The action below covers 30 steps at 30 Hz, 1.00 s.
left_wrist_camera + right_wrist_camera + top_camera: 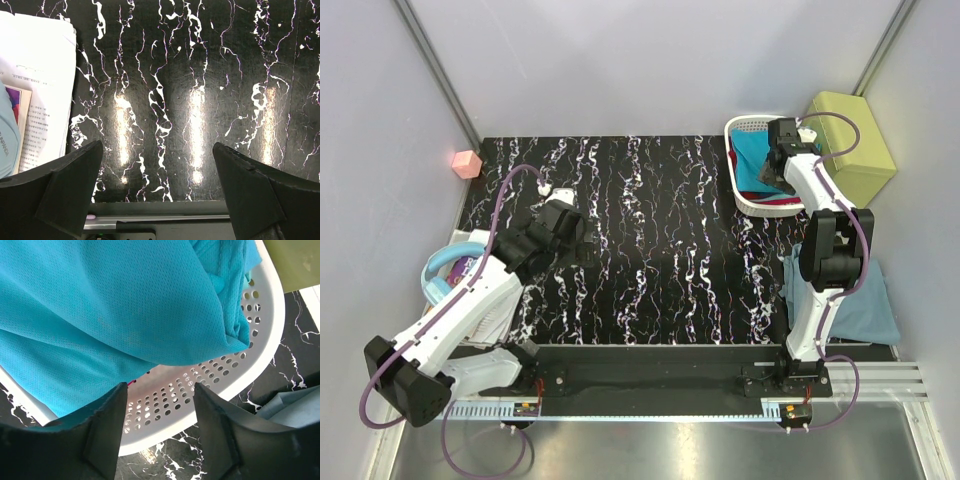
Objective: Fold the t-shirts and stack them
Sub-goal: Grab crumpled tshirt from bin with the right arm
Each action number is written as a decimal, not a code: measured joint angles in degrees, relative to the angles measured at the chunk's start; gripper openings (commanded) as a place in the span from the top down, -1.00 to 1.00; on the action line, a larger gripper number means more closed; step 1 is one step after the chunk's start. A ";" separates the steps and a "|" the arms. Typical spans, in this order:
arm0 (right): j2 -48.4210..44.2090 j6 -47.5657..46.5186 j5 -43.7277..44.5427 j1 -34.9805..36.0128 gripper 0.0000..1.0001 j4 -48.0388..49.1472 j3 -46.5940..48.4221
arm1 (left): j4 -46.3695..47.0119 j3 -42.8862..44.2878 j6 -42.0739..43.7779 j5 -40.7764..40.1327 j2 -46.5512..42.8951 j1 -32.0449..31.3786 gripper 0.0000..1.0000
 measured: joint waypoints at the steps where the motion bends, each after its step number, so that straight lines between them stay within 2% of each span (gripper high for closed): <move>1: -0.02 0.00 0.02 0.00 -0.19 0.04 0.00 | 0.02 0.00 0.00 0.00 0.00 0.00 -0.98; 8: 0.00 -0.02 0.09 0.00 -0.08 0.04 0.11 | 0.09 -0.55 0.00 0.00 0.00 -0.04 -0.98; 22: 2.51 -0.72 3.30 -0.02 -0.13 0.09 4.20 | 0.02 -1.49 0.02 0.02 0.04 -0.26 -0.98; 25: 4.11 -0.72 3.52 -0.09 -0.07 -0.02 4.63 | 0.07 -1.60 0.02 0.02 0.04 -0.31 -0.98; 30: 5.68 -0.68 3.56 -0.24 0.17 -0.46 5.49 | 0.04 -1.62 0.02 0.07 0.11 -0.44 -0.98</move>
